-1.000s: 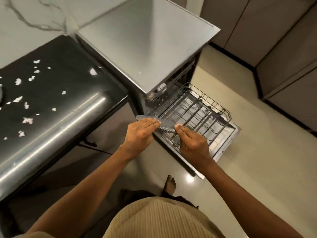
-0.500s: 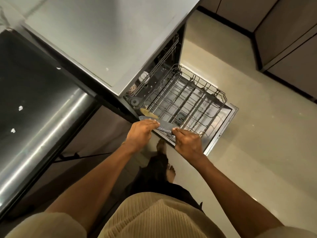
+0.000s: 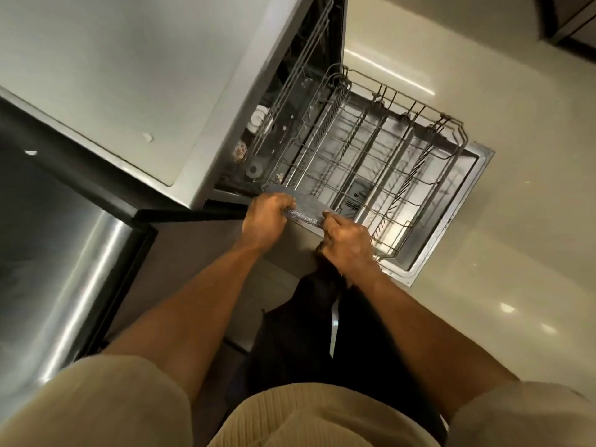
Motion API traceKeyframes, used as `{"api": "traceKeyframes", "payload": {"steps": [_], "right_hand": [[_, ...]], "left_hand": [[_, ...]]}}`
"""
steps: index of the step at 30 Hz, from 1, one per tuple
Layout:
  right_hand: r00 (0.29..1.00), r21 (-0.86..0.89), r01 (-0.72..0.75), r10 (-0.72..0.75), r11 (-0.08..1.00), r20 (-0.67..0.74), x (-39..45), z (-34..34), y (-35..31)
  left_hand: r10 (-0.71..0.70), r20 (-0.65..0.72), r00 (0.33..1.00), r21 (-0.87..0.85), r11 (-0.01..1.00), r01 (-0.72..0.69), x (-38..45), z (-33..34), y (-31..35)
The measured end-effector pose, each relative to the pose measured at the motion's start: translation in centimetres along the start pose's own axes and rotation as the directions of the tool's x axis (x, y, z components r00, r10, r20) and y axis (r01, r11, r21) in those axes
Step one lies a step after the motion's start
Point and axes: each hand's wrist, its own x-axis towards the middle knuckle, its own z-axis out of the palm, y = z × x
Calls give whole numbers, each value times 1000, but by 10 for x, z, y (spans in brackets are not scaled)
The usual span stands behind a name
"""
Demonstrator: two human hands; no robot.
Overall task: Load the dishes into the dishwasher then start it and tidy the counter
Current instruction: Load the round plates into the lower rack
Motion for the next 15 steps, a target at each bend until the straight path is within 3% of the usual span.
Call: {"api": "traceKeyframes", "payload": {"steps": [6, 15], "right_hand": [[994, -26, -34, 36, 999, 106, 20, 60, 29], [996, -7, 14, -13, 1000, 93, 40, 123, 75]], "left_hand": [[-72, -15, 997, -78, 994, 70, 26, 41, -34], [-73, -108, 991, -108, 992, 61, 60, 112, -82]]}}
